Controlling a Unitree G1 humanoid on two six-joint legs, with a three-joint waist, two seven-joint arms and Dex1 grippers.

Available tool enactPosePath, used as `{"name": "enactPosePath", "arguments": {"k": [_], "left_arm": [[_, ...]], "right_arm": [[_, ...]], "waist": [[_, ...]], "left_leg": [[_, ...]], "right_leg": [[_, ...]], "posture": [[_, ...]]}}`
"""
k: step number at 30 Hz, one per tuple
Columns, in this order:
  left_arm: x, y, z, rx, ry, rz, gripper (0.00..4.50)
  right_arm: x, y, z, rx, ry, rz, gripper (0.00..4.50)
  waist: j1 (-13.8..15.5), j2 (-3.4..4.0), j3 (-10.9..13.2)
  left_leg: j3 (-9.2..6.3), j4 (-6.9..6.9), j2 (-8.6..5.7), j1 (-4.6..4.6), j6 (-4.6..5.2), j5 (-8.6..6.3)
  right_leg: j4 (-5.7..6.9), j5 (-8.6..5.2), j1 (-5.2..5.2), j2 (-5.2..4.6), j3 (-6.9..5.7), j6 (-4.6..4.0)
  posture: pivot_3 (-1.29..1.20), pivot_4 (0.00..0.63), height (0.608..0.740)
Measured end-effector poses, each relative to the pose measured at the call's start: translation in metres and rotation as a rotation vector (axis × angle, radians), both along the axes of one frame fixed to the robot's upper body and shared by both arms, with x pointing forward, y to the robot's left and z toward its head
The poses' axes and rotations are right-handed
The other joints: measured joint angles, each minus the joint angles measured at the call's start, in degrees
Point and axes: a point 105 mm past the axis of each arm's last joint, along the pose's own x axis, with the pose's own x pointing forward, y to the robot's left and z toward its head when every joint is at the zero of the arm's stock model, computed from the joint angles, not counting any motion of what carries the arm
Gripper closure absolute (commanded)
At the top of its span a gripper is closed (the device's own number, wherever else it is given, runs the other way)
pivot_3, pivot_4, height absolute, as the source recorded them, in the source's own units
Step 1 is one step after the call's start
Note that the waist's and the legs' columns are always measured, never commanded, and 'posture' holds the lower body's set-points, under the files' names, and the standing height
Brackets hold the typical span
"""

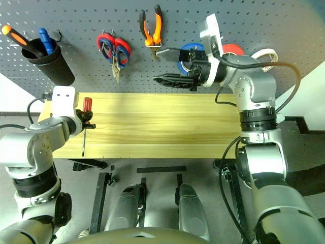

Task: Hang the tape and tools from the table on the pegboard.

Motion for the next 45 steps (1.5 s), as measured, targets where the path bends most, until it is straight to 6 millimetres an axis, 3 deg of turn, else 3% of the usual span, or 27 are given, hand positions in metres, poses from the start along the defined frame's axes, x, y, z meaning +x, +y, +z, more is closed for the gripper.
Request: {"name": "enactPosePath", "arguments": {"k": [7, 13, 20, 26, 31, 36, 45], "left_arm": [[0.007, -0.021, 0.047, 0.002, -0.253, -0.154, 3.65], [0.019, -0.025, 0.1, 0.018, -0.499, -0.199, 3.65], [0.035, -0.004, 0.147, 0.023, -0.694, -0.131, 3.65], [0.037, 0.001, 0.184, 0.054, -0.919, -0.127, 3.65], [0.05, 0.015, 0.181, 0.125, -0.969, -0.095, 3.65], [0.069, 0.031, 0.16, 0.126, -0.972, -0.063, 3.65], [0.079, 0.043, 0.137, 0.16, -1.003, -0.07, 3.65]], "right_arm": [[-0.003, -0.002, 0.02, 0.053, -0.044, 0.008, 0.0], [0.002, -0.004, 0.019, 0.066, -0.039, -0.011, 0.0], [0.004, -0.007, 0.021, 0.071, -0.039, -0.044, 0.0], [0.005, -0.007, 0.021, 0.074, -0.038, -0.059, 0.0], [0.006, -0.009, 0.022, 0.07, -0.037, -0.069, 0.0], [0.003, -0.009, 0.021, 0.055, -0.046, -0.075, 0.0], [0.001, -0.009, 0.02, 0.041, -0.012, -0.096, 0.0]], "waist": [[0.14, -0.06, -2.15], [0.06, -0.05, -3.67], [0.03, -0.04, -4.28], [-0.02, -0.02, -4.32], [-0.05, 0.07, -4.45], [-0.05, 0.06, -4.53], [-0.18, 0.07, -4.57]], "left_leg": [[0.1, 0.0, -0.06, -0.04, -0.05, 0.03], [0.22, 0.0, -0.06, -0.04, -0.05, 0.03], [0.21, 0.02, -0.05, -0.03, -0.05, 0.03], [0.23, 0.04, -0.06, -0.03, -0.04, 0.03], [0.26, 0.04, -0.05, 0.01, -0.04, 0.03], [0.28, 0.05, -0.06, 0.0, -0.04, 0.03], [0.29, 0.09, -0.05, 0.0, -0.03, 0.03]], "right_leg": [[-0.08, 0.0, 0.02, 0.03, -0.01, 0.0], [-0.1, 0.01, 0.02, 0.05, 0.02, -0.01], [-0.03, 0.01, 0.02, 0.08, 0.02, -0.01], [0.02, 0.01, 0.01, 0.07, 0.02, -0.01], [0.14, 0.01, -0.02, 0.09, 0.02, -0.01], [0.15, 0.01, -0.02, 0.07, 0.03, -0.01], [0.23, 0.01, -0.03, 0.08, 0.03, -0.01]], "posture": [[0.15, 0.098, 0.74], [0.14, 0.089, 0.74], [0.12, 0.087, 0.74], [0.11, 0.09, 0.74], [0.1, 0.091, 0.74], [0.08, 0.099, 0.74], [0.06, 0.099, 0.74]]}}
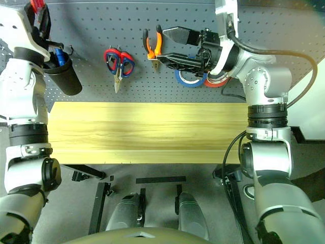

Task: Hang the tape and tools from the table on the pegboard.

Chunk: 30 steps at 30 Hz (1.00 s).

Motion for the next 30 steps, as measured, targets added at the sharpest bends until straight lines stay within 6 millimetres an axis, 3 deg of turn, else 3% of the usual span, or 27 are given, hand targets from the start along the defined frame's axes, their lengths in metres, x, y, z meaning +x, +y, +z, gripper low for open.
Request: {"name": "enactPosePath", "arguments": {"k": [6, 15, 18, 21, 23, 25, 30], "left_arm": [[0.005, 0.011, -0.026, 0.006, 0.055, 0.037, 3.65], [0.0, 0.018, -0.04, -0.03, 0.079, 0.061, 0.87], [-0.01, 0.018, -0.031, -0.058, 0.045, 0.032, 0.87], [-0.027, 0.005, -0.018, -0.057, 0.014, -0.091, 0.87], [-0.041, -0.007, -0.021, -0.025, 0.046, -0.216, 0.87], [-0.052, -0.017, -0.03, 0.005, 0.114, -0.335, 0.87], [-0.075, -0.036, -0.081, 0.101, 0.412, -0.605, 0.87]], "right_arm": [[-0.001, 0.0, -0.004, -0.001, 0.014, -0.009, 0.0], [-0.004, -0.002, -0.005, -0.012, 0.002, -0.018, 0.0], [-0.004, -0.004, -0.006, -0.016, 0.006, -0.024, 0.0], [-0.002, -0.009, -0.012, -0.021, 0.035, -0.038, 0.0], [-0.001, -0.016, -0.02, -0.034, 0.067, -0.06, 0.0], [0.0, -0.024, -0.03, -0.048, 0.101, -0.084, 0.0], [0.0, -0.042, -0.061, -0.094, 0.194, -0.126, 0.0]], "waist": [[-0.06, 0.0, -0.02], [-0.17, -0.02, -0.18], [-0.21, -0.05, -0.22], [-0.13, -0.03, -0.51], [-0.12, -0.01, -1.02], [-0.12, 0.04, -1.4], [0.06, 0.37, -2.66]], "left_leg": [[0.0, 0.03, 0.0, 0.0, 0.0, 0.0], [-0.01, 0.05, 0.01, 0.0, 0.0, 0.0], [-0.02, 0.05, 0.02, 0.0, 0.0, 0.0], [-0.02, 0.05, 0.03, 0.0, 0.0, 0.0], [-0.02, 0.03, 0.04, 0.01, 0.01, 0.0], [-0.02, 0.03, 0.05, 0.05, 0.01, -0.01], [0.03, 0.04, 0.02, 0.19, 0.02, -0.01]], "right_leg": [[0.04, 0.0, 0.0, 0.0, 0.0, 0.0], [0.08, 0.0, 0.0, 0.0, 0.0, 0.0], [0.09, 0.0, 0.0, 0.0, 0.0, 0.0], [0.09, 0.0, 0.0, 0.0, 0.0, 0.0], [0.09, 0.0, 0.0, -0.01, 0.01, 0.0], [0.08, 0.0, 0.04, 0.03, 0.02, 0.0], [0.04, -0.01, 0.14, 0.12, 0.11, 0.0]], "posture": [[0.05, 0.097, 0.74], [0.06, 0.094, 0.74], [0.07, 0.093, 0.74], [0.08, 0.093, 0.74], [0.09, 0.091, 0.74], [0.1, 0.079, 0.74], [0.11, 0.065, 0.74]]}}
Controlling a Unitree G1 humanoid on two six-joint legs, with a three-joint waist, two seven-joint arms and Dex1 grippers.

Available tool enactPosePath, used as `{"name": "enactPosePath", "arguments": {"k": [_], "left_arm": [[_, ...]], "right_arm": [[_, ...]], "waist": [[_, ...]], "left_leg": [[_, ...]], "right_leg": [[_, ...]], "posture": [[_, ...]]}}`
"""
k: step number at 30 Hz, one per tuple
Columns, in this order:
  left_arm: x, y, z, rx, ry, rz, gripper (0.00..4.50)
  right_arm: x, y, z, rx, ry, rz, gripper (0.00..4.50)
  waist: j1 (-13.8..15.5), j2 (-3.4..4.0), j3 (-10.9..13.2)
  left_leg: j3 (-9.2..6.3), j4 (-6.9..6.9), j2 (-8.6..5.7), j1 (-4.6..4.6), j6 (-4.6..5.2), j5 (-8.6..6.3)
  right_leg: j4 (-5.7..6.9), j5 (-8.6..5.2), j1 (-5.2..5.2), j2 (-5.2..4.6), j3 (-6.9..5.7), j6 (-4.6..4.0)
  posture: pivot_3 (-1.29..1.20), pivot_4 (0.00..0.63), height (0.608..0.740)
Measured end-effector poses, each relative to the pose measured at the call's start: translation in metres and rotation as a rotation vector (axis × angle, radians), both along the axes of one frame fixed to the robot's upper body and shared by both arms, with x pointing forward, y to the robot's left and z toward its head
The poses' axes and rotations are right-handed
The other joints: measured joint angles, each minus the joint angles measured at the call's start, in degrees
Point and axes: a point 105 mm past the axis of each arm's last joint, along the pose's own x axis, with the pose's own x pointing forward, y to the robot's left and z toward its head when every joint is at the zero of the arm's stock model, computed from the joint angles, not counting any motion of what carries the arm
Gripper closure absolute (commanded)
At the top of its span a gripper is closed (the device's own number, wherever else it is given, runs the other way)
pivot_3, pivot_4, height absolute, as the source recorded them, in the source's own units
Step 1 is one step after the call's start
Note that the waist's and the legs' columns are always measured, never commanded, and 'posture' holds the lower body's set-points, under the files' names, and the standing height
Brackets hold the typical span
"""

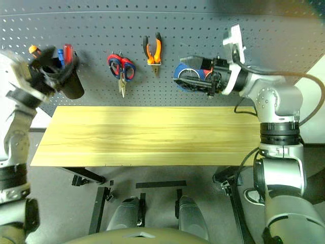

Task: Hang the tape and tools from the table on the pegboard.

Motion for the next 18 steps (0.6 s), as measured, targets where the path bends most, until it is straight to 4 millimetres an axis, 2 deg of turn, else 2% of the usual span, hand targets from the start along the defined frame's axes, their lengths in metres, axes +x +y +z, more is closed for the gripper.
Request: {"name": "enactPosePath", "arguments": {"k": [3, 9, 13, 18], "left_arm": [[-0.008, -0.013, -0.026, 0.062, 0.108, -0.145, 0.87], [-0.018, -0.018, -0.062, 0.122, 0.264, -0.312, 0.87], [-0.019, -0.015, -0.076, 0.137, 0.322, -0.348, 0.87], [-0.02, -0.012, -0.084, 0.146, 0.359, -0.371, 0.87]], "right_arm": [[0.0, -0.008, -0.011, -0.055, -0.005, -0.02, 0.0], [0.001, -0.007, -0.034, -0.139, -0.002, -0.005, 0.0], [0.004, -0.011, -0.039, -0.148, 0.005, -0.015, 0.0], [0.003, -0.012, -0.042, -0.15, 0.007, -0.012, 0.0]], "waist": [[0.08, 0.12, -0.78], [-0.09, 0.21, -1.43], [-0.01, 0.24, -1.57], [-0.03, 0.24, -1.74]], "left_leg": [[0.0, 0.0, -0.01, 0.11, 0.2, -0.11], [0.07, -0.01, -0.01, 0.32, 0.27, -0.15], [0.07, -0.01, 0.0, 0.32, 0.27, -0.15], [0.07, 0.0, 0.0, 0.32, 0.28, -0.15]], "right_leg": [[-0.02, 0.0, 0.14, 0.05, 0.01, 0.0], [-0.05, -0.01, 0.33, 0.1, 0.12, -0.01], [-0.05, -0.01, 0.33, 0.09, 0.12, -0.01], [-0.04, -0.01, 0.33, 0.09, 0.12, -0.01]], "posture": [[0.1, 0.058, 0.74], [0.09, 0.046, 0.74], [0.09, 0.044, 0.74], [0.09, 0.05, 0.74]]}}
